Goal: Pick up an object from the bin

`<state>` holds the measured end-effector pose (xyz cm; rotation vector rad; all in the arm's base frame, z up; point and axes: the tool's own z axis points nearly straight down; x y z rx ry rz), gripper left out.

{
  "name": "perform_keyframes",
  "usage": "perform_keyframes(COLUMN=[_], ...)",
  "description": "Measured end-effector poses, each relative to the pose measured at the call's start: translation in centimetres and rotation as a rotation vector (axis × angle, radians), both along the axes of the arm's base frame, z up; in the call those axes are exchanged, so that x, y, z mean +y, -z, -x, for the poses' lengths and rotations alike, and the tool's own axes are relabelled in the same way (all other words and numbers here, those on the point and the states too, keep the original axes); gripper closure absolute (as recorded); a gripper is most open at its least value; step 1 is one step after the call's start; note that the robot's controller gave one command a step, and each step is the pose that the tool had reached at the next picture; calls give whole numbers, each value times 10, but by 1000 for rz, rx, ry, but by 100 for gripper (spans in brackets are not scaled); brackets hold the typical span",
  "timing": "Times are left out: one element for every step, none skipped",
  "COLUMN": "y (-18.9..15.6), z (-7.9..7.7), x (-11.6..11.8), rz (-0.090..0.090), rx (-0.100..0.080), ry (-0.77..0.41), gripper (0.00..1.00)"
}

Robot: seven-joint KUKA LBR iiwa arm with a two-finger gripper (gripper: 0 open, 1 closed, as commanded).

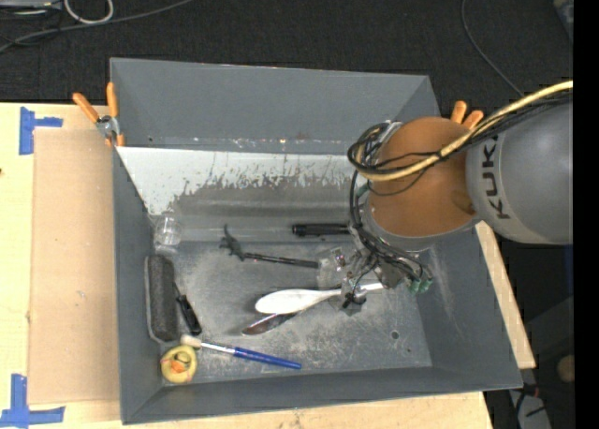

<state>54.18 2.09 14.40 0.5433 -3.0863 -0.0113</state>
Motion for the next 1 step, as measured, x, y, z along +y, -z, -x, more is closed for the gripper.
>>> perform_keyframes(y=[-22], z=[1], x=[1], rz=[0], rx=[3], ry=[0], gripper=[100])
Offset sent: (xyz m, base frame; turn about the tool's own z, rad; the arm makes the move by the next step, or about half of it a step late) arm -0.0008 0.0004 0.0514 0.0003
